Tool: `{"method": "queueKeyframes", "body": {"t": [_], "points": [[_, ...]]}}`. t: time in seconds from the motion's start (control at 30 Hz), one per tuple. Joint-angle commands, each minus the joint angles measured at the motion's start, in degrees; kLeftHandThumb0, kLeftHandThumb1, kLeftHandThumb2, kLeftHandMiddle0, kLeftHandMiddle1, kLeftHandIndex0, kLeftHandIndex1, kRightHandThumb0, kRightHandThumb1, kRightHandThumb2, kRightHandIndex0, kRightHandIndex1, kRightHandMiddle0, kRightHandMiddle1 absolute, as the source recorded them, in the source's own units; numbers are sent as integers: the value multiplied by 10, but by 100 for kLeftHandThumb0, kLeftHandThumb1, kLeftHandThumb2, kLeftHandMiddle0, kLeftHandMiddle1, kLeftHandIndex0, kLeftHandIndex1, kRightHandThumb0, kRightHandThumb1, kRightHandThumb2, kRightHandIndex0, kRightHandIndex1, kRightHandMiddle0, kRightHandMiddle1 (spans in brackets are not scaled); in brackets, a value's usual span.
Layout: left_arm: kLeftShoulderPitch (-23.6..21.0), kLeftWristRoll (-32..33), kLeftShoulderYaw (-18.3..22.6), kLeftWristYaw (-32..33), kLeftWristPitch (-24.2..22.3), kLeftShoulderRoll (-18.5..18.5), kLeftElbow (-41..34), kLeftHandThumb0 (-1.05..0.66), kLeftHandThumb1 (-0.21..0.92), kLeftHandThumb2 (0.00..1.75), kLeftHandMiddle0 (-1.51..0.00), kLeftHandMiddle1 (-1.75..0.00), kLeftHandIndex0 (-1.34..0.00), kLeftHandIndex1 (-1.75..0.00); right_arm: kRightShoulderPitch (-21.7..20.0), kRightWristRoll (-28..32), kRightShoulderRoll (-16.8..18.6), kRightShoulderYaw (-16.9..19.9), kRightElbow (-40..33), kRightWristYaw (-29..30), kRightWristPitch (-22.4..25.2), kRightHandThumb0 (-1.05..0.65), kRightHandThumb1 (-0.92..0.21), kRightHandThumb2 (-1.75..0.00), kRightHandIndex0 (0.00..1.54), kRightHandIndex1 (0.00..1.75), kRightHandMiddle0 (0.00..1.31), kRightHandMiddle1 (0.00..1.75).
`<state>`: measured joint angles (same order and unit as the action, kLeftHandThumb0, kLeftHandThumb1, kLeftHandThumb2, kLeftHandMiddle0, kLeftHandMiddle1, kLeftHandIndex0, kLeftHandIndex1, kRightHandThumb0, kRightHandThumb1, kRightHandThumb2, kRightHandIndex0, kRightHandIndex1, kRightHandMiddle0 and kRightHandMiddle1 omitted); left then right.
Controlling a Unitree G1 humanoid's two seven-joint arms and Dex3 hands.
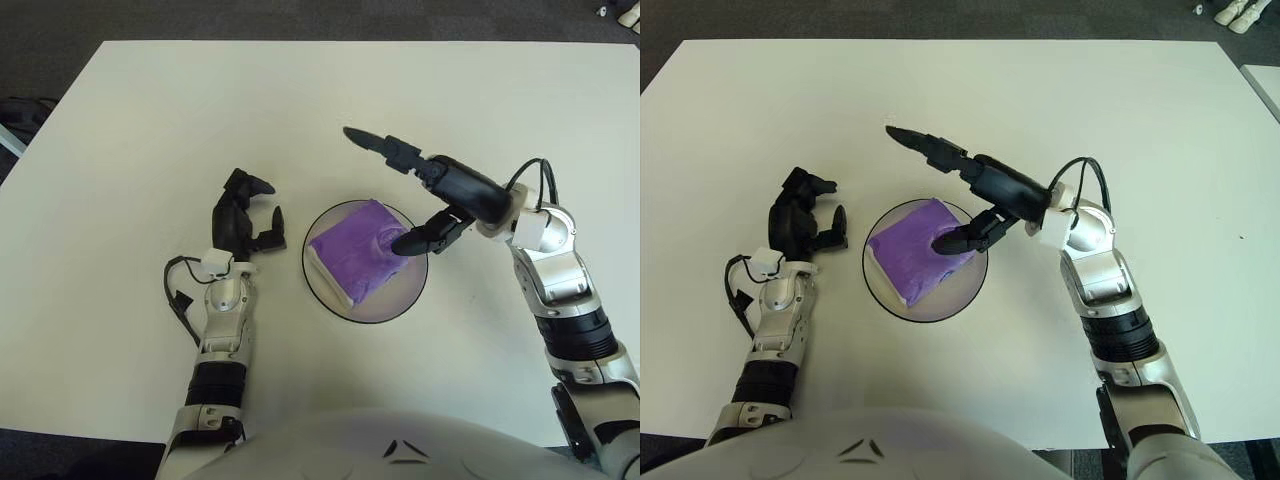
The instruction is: Put the tissue paper into the plate.
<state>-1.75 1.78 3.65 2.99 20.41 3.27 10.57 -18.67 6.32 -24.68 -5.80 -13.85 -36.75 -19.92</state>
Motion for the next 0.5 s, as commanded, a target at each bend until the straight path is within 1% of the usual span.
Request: {"method": "queueKeyframes", "body": {"t": [0.0,0.03,0.07,0.1,0.17,0.2,0.23,0.27,0.3,0.33,0.37,0.4,0.43,0.47], "points": [[48,3,-3,-10,-16,0,52,-1,5,158,-81,-161,-63,-175,13,-3,6,46,-3,50,25,-83,-82,-70,0,0,0,0],[48,3,-2,-11,-16,0,51,-1,4,159,-82,-162,-63,-175,16,-4,8,52,-9,59,37,-83,-86,-71,0,0,0,0],[48,4,-2,-12,-17,0,51,-1,4,160,-83,-162,-63,-175,28,1,15,62,-16,75,49,-83,-88,-71,0,0,0,0],[48,4,-2,-13,-17,0,51,-1,3,161,-83,-163,-63,-175,36,4,21,67,-19,84,54,-82,-89,-72,2,5,0,6],[48,5,-2,-16,-17,0,50,-1,3,162,-83,-164,-63,-175,56,-3,45,71,-32,121,68,-80,-90,-75,1,34,0,25],[48,6,-1,-17,-17,0,49,-1,2,163,-84,-164,-64,-175,60,-7,50,71,-36,131,72,-79,-91,-77,1,54,0,39],[48,6,-1,-18,-18,0,49,-1,2,163,-84,-165,-64,-175,74,-3,63,74,-40,146,69,-79,-91,-78,0,67,0,48],[48,7,0,-18,-20,0,48,-1,2,163,-84,-165,-64,-175,89,5,82,77,-43,164,60,-78,-91,-80,3,77,0,62],[49,8,0,-19,-22,1,48,-1,2,163,-84,-165,-63,-175,99,10,96,80,-45,178,54,-76,-88,-86,10,94,0,91],[49,8,1,-18,-23,2,47,-1,1,163,-85,-165,-63,-175,107,13,123,81,-44,202,37,-74,-86,-91,17,106,0,115],[49,8,2,-17,-24,2,46,-1,1,163,-85,-164,-63,-175,110,12,141,81,-44,218,25,-71,-84,-95,20,112,4,125],[49,8,2,-16,-26,3,45,-1,1,163,-85,-164,-63,-175,114,9,158,81,-43,236,16,-68,-82,-101,26,119,11,138],[49,8,2,-15,-26,3,45,-1,1,163,-85,-164,-63,-175,117,5,169,81,-43,247,9,-64,-79,-107,30,125,18,147],[49,8,2,-15,-27,3,44,-1,2,163,-85,-164,-62,-175,119,3,174,81,-43,253,7,-63,-78,-109,32,127,21,150]]}}
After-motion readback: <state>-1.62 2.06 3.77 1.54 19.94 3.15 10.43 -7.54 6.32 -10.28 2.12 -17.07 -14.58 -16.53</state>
